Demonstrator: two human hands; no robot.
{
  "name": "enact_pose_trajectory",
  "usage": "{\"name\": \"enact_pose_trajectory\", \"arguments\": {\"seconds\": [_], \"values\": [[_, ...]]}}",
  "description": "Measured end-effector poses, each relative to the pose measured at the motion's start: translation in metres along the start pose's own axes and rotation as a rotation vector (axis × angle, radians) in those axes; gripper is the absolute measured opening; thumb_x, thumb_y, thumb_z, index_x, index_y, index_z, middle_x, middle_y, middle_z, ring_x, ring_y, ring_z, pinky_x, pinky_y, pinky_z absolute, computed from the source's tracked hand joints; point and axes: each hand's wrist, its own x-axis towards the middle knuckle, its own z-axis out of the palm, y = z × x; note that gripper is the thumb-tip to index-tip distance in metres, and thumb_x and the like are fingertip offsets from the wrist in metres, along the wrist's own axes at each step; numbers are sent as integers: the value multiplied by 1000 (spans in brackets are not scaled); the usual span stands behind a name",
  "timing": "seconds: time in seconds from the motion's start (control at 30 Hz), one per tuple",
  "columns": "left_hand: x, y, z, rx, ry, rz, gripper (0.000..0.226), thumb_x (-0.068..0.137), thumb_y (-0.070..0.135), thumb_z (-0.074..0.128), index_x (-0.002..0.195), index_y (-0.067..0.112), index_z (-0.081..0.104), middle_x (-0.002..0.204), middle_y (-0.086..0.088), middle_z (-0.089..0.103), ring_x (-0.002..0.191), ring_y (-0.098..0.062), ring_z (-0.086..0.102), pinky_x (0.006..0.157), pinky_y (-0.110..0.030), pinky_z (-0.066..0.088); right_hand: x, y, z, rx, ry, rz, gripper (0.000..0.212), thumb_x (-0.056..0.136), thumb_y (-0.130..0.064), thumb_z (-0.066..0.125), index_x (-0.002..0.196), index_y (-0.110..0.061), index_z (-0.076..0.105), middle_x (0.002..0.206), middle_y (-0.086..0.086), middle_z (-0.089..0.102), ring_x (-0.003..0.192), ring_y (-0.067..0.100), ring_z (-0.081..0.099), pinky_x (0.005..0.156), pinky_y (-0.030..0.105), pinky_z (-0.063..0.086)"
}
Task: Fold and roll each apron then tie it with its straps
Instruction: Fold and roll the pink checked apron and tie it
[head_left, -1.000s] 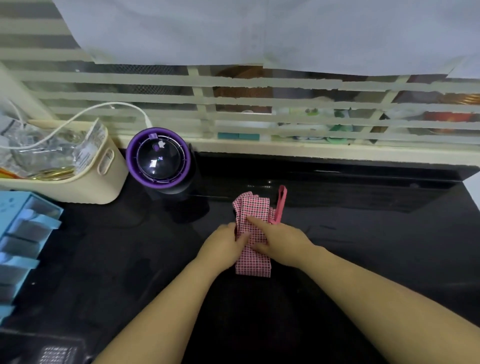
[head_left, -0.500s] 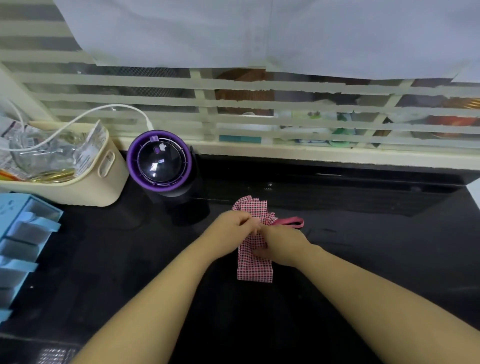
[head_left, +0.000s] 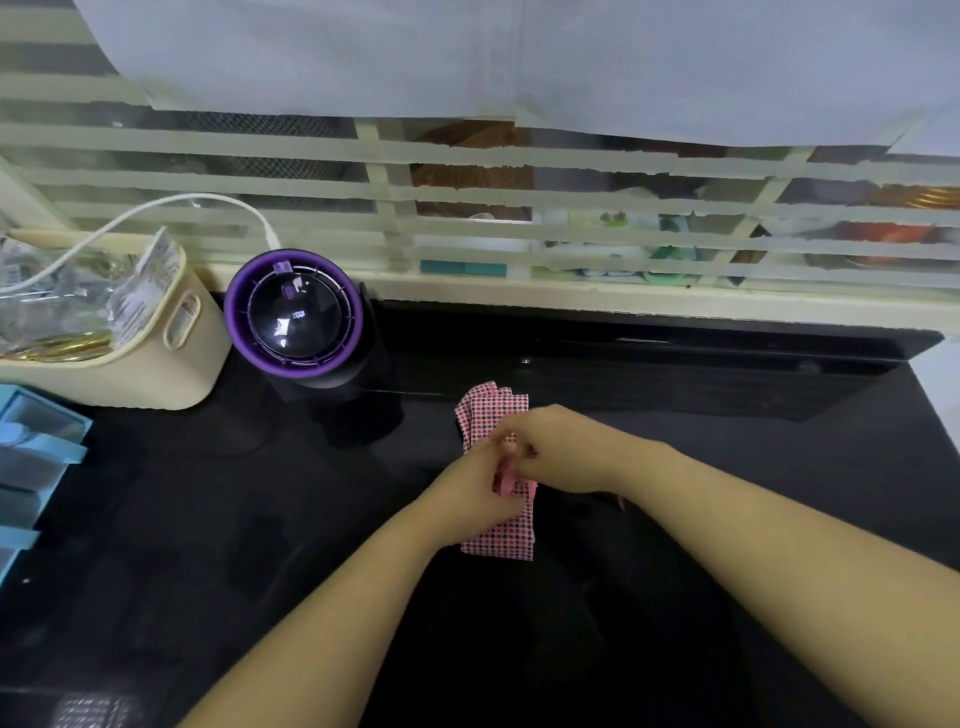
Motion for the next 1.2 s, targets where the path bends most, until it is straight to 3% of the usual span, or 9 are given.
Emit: {"name": "enact_pose_trajectory", "arguments": {"seconds": [0.13, 0.3, 0.37, 0.47, 0.6, 0.8, 0.9, 1.03, 1.2], "values": [[4, 3, 6, -82, 73, -71, 34, 100, 31, 43, 133, 24, 51, 128, 2, 58, 111, -10, 54, 90, -22, 40, 11, -31, -15, -122, -46, -97, 30, 91, -20, 59, 121, -21, 60, 107, -4, 67, 88, 7, 58, 75, 18, 47], [7, 1, 4, -163, 42, -72, 38, 103, 35, 31, 130, 24, 57, 131, 6, 51, 123, -11, 46, 109, -29, 32, 11, -31, -39, 644, 278, -97, 24, 96, -15, 51, 118, -23, 58, 109, -3, 70, 78, 8, 64, 72, 18, 53], [7, 0, 3, -259, 26, -86, 38, 102, 39, 34, 126, 23, 60, 124, 6, 55, 118, -12, 49, 103, -27, 35, 10, -7, -33, 428, 343, -17, 32, 92, -1, 48, 115, -19, 62, 111, -2, 68, 80, 3, 61, 79, 19, 53], [7, 1, 0, -320, -15, -76, 39, 100, 43, 35, 122, 24, 60, 117, 11, 57, 112, -7, 50, 96, -25, 34, 5, 23, -2, 55, 130, 29, 36, 85, -2, 58, 117, -16, 66, 115, -3, 66, 98, 4, 59, 89, 19, 48], [9, -2, 0, -289, -12, -77, 34, 103, 38, 31, 99, 31, 64, 104, 10, 61, 104, -8, 55, 103, -32, 39, 4, 34, 21, 144, 267, 51, 16, 86, -15, 69, 101, -17, 72, 98, -5, 69, 79, 0, 59, 74, 14, 49], [12, -4, -3, -229, 41, -62, 38, 104, 34, 26, 103, 20, 62, 102, 2, 65, 95, -10, 59, 96, -31, 46, -8, 42, 33, 1014, 468, 242, 10, 93, -12, 58, 94, -7, 67, 89, 7, 72, 80, 14, 68, 70, 21, 55], [18, -1, -6, -201, 24, -59, 42, 104, 32, 26, 100, 14, 63, 97, 0, 66, 90, -11, 61, 92, -30, 48, -19, 27, 49, 1282, 544, 172, 12, 92, -8, 57, 94, -2, 67, 87, 7, 73, 82, 16, 69, 74, 23, 56], [26, 5, -13, -109, -33, -88, 47, 105, 30, 25, 84, 20, 65, 87, 2, 66, 81, -8, 59, 81, -24, 45, -26, 13, 84, 747, 705, 5, 8, 84, -8, 69, 79, -14, 69, 87, -1, 71, 84, 6, 67, 78, 15, 50], [32, 6, -18, -22, -97, -165, 43, 104, 33, 29, 84, 23, 66, 81, 4, 63, 74, -9, 55, 78, -26, 45, -21, 29, 110, 191, 584, -196, 10, 80, -11, 72, 90, -13, 73, 99, -6, 65, 93, 8, 62, 85, 27, 53]]}}
